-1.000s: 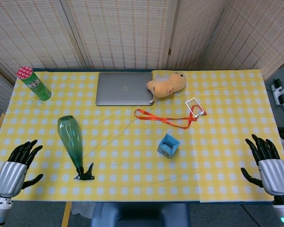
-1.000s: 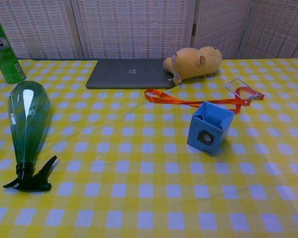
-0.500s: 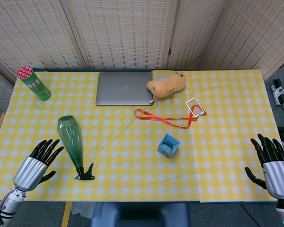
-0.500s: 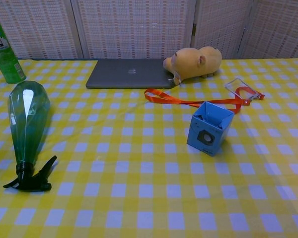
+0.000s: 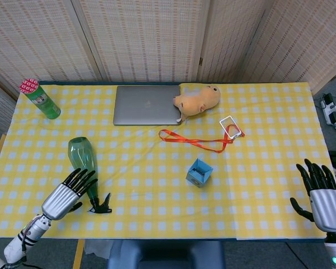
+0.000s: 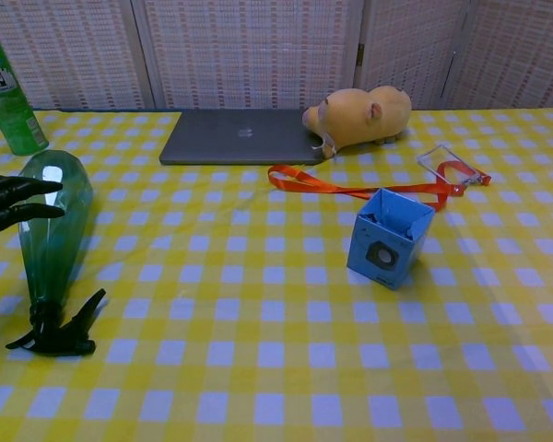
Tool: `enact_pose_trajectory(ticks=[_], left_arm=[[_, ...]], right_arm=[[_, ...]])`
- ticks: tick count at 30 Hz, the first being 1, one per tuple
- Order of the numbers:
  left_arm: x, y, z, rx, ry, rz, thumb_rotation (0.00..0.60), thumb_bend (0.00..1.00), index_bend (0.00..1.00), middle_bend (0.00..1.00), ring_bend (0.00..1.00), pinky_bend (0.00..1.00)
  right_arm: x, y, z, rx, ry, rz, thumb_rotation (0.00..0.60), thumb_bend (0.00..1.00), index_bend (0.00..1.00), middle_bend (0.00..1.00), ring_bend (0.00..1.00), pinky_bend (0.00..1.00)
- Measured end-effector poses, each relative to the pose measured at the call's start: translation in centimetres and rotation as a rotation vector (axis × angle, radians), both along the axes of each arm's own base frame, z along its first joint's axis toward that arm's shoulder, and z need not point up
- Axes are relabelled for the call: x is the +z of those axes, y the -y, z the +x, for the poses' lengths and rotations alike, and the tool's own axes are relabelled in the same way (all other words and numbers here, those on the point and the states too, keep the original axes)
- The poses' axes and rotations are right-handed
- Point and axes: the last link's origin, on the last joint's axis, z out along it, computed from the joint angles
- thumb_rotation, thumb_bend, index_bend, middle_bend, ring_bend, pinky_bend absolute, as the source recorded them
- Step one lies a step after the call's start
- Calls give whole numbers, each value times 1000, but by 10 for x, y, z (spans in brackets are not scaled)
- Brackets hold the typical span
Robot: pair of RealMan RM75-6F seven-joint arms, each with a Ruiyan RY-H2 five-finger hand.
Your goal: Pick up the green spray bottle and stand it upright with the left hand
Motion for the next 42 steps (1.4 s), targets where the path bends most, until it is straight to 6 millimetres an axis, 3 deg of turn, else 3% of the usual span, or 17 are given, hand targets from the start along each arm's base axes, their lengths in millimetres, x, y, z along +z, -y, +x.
enact_pose_trajectory(ticks=[16, 25, 37, 42], left_arm=[[-33, -22, 7, 40, 80, -39, 600, 182, 147, 0, 2, 152], [-57, -37, 32, 59, 229, -54, 600, 183, 159, 0, 2, 156], [-80, -85, 65, 181, 376, 22, 600, 188, 134, 1, 2, 124], [-81, -101, 78, 201, 399, 70, 600, 190, 207, 152, 45, 94]], right_arm=[[-3, 1, -2, -31, 6, 22, 534, 345, 0, 0, 0, 0], [-5, 1, -2, -47, 7, 27, 533, 345, 0, 0, 0, 0], [-17, 1, -3, -60, 10, 94, 534, 346, 0, 0, 0, 0], [-17, 1, -3, -58, 17, 110, 535, 345, 0, 0, 0, 0]])
